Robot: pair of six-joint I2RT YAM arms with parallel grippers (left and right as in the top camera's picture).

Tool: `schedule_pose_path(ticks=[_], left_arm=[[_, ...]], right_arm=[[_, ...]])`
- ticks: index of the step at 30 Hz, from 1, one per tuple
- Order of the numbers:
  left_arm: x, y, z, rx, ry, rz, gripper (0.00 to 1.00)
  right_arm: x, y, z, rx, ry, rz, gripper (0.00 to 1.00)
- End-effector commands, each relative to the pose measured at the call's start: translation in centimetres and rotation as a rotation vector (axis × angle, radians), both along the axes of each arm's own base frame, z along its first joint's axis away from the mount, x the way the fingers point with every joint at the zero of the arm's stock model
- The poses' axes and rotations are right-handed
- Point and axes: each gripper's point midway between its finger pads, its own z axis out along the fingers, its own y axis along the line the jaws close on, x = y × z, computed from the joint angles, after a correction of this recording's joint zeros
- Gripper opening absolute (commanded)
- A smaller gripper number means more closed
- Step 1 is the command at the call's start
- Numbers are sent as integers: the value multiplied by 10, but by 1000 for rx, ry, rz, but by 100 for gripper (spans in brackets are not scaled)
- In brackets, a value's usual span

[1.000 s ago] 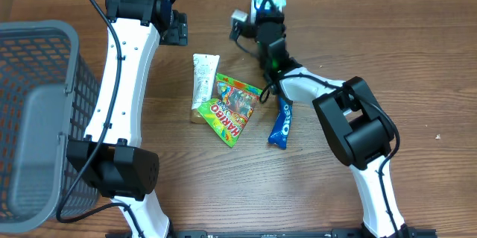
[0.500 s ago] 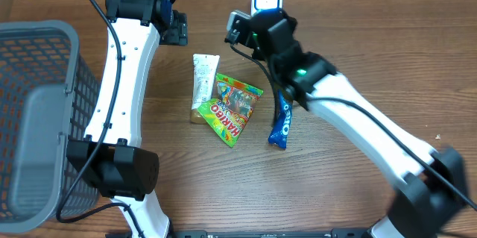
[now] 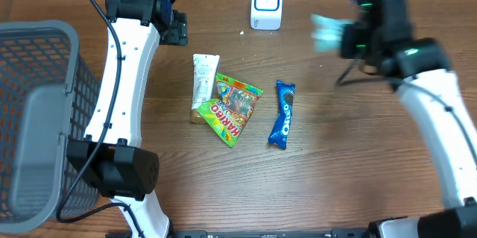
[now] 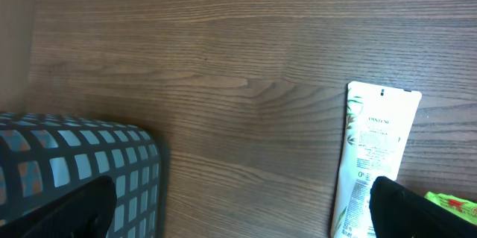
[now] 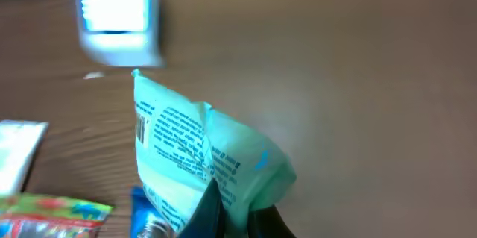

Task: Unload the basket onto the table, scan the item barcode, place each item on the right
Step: 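Carry the wipes pack right and drop it at the table edge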

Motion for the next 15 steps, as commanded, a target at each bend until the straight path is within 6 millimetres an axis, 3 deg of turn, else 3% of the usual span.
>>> schedule_pose_path(ticks=[1, 8, 11, 15], left_arm=[[3, -1, -5, 21, 15, -16, 100], [3, -1, -5, 21, 15, -16, 100], [3, -1, -5, 21, 15, -16, 100], [3, -1, -5, 21, 15, -16, 100]], right_arm=[[-8, -43, -26, 220, 90, -253, 4], [-31, -144, -109, 266, 165, -516, 4], [-38, -171, -132, 273, 168, -585, 4], [-50, -194, -144, 284, 193, -653, 5]])
